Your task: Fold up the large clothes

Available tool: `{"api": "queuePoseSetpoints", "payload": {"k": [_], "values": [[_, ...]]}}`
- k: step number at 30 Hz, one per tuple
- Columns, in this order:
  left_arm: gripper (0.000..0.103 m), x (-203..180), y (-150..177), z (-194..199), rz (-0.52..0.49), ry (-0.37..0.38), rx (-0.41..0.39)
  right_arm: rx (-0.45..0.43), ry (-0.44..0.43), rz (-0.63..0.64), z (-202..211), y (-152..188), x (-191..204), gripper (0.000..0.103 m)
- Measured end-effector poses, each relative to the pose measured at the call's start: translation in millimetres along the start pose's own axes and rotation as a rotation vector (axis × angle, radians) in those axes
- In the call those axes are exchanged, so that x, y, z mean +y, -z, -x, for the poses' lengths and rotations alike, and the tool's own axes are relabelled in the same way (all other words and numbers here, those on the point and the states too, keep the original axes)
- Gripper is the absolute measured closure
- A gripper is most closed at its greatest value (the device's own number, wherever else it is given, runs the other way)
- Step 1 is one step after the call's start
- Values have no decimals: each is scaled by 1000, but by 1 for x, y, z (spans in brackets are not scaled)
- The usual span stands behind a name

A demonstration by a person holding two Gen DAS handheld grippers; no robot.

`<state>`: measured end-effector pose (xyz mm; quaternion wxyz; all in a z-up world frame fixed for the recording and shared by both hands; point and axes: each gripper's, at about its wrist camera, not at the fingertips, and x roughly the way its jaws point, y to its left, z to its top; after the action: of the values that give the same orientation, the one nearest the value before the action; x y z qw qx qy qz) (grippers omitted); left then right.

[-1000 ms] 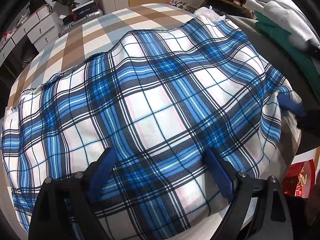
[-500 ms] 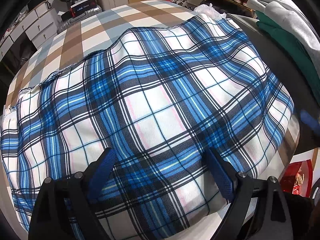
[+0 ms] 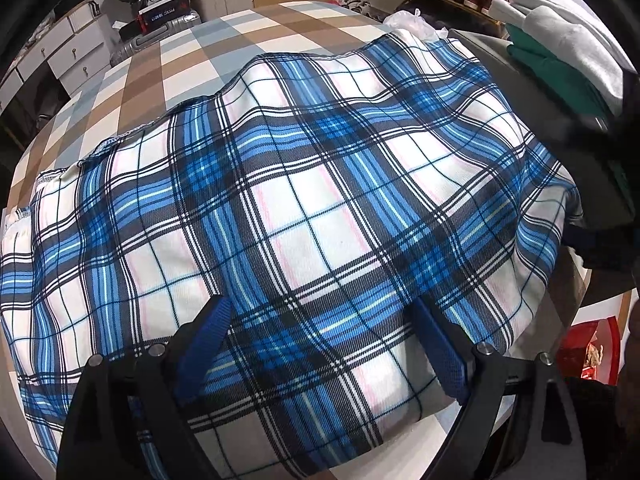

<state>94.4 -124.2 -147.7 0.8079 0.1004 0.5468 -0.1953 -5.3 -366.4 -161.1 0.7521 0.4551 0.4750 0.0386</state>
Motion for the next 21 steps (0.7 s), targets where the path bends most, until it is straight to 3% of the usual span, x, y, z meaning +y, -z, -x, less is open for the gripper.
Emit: {"api": "queuePoseSetpoints", "payload": {"k": [2,4,6,8,11,21], "values": [[14,-1,2,0,-3,-7,-16,-47,-24,-2,-3,1,4,0],[14,-1,3,1,-1,-9,-22,-105,7,43,-5,8,9,3],[14,-1,4,1,-3,-8,-25,-126,63,90,1,15,17,29],[14,-1,5,2,-3,-7,-28,-150,85,98,0,16,24,44],[14,-2,6,3,0,-12,-30,-153,101,101,-2,13,24,82],[14,-3,6,4,1,-18,-27,-221,23,242,20,22,49,90]]}}
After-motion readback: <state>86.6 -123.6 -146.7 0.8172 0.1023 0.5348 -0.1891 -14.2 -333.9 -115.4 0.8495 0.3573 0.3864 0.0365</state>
